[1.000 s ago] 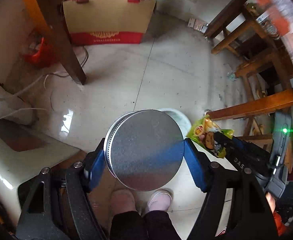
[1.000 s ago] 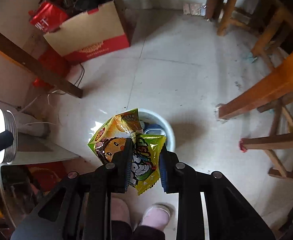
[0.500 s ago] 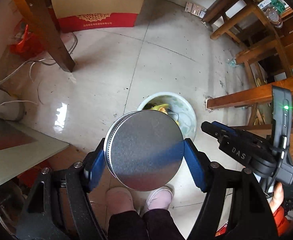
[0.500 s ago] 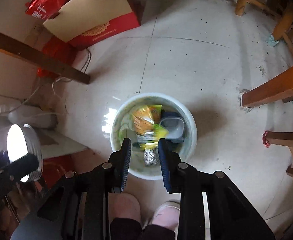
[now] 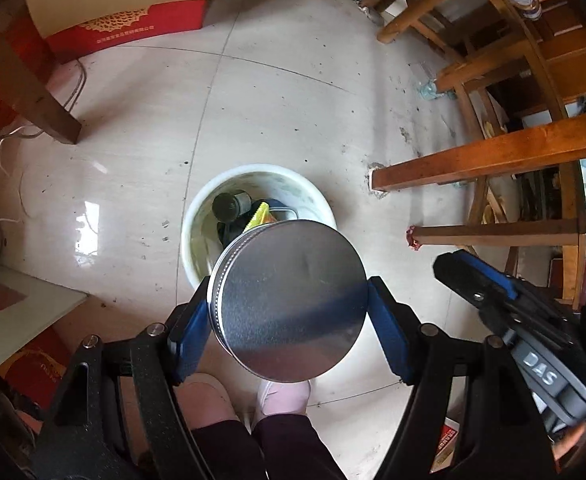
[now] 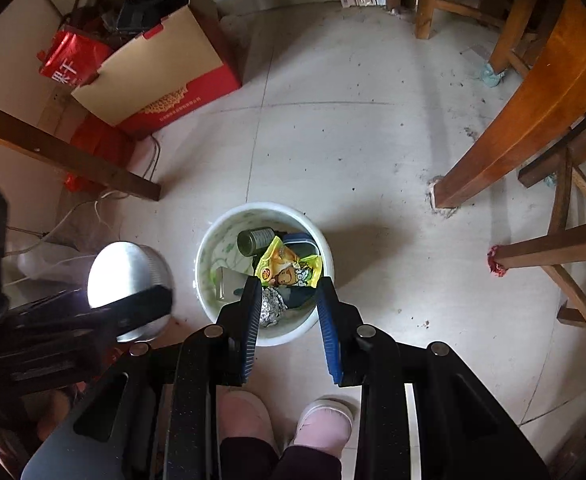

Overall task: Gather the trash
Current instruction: 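Open the right tool to drop the snack packet while the left tool drops the tin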

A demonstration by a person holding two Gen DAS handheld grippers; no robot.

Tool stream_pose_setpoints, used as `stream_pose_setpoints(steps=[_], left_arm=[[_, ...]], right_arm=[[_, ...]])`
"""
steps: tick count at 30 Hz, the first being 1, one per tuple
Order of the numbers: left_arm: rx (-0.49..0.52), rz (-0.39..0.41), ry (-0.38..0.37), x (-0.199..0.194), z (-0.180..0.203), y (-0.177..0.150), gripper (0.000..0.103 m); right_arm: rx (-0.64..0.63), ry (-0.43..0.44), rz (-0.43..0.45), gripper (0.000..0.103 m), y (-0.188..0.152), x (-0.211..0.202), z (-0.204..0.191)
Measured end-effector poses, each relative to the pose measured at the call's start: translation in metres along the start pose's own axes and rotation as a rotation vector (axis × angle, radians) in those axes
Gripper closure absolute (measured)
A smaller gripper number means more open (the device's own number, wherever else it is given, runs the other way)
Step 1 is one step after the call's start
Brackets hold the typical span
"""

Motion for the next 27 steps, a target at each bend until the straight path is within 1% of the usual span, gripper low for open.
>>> stream_pose_setpoints(steps=[3,6,8,10,12,13,14,15,16,18,19,20,21,23,24,25,27], left_arm=[[-0.004,0.007,-0.026,-0.001,0.004,-0.001,0.030],[0.006,0.006,-0.021,-0.002,0.005,-0.001,0.030],[0.009,0.038,-0.015,-0.007,0.005,0.000,0.030],[0.015,0.106,0.005,-0.019,0.006,0.001,0.030],[0.043,0.185,0.052,-0.030,0.008,0.003,0.030],[0.063,0.198,0.072,-0.031,0.009,0.003,0.030],[0.085,0.193,0.082,-0.028,0.011,0.002,0.030],[0.088,0.181,0.068,-0.026,0.012,0.002,0.030],[0.082,0.163,0.017,-0.023,0.014,0.000,0.030],[0.070,0.149,-0.017,-0.022,0.014,-0.001,0.030],[0.074,0.161,-0.012,-0.023,0.014,-0.002,0.030],[0.081,0.182,0.017,-0.026,0.013,-0.002,0.030],[0.080,0.187,0.028,-0.027,0.013,-0.003,0.030],[0.074,0.192,0.004,-0.028,0.013,-0.005,0.030],[0.071,0.196,0.005,-0.028,0.012,-0.005,0.030],[0.074,0.202,0.032,-0.027,0.010,-0.006,0.030],[0.105,0.218,0.148,-0.021,0.005,-0.005,0.030]], right_arm=[[-0.004,0.009,0.019,0.077,0.001,-0.006,-0.001],[-0.004,0.013,0.032,0.077,0.001,-0.012,0.002],[0.000,0.017,0.039,0.077,0.000,-0.016,0.003],[0.008,0.025,0.046,0.077,0.000,-0.019,0.004],[0.009,0.026,0.053,0.077,0.000,-0.022,0.005],[0.008,0.025,0.057,0.077,0.000,-0.024,0.005],[0.007,0.024,0.061,0.077,-0.001,-0.026,0.006],[0.006,0.022,0.065,0.077,-0.001,-0.027,0.006],[0.005,0.021,0.068,0.077,-0.001,-0.028,0.006],[0.003,0.020,0.073,0.077,-0.002,-0.030,0.007],[0.002,0.018,0.076,0.077,-0.003,-0.030,0.008],[0.002,0.017,0.076,0.077,-0.004,-0.031,0.008],[0.002,0.014,0.077,0.077,-0.005,-0.031,0.009],[0.005,0.013,0.075,0.077,-0.006,-0.032,0.010],[0.008,0.015,0.075,0.077,-0.006,-0.033,0.011],[0.009,0.015,0.077,0.077,-0.007,-0.033,0.011],[0.006,0.013,0.079,0.077,-0.007,-0.035,0.012]])
Point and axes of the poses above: each gripper's, at about its wrist camera, not at the fingertips, and x roughly the way its jaws point, z to its right, y to its top, the point moved 6 cm from there along x, roughly the way its jaws point, and after that the axes turned 4 degrees about y, right-handed, at the moved point
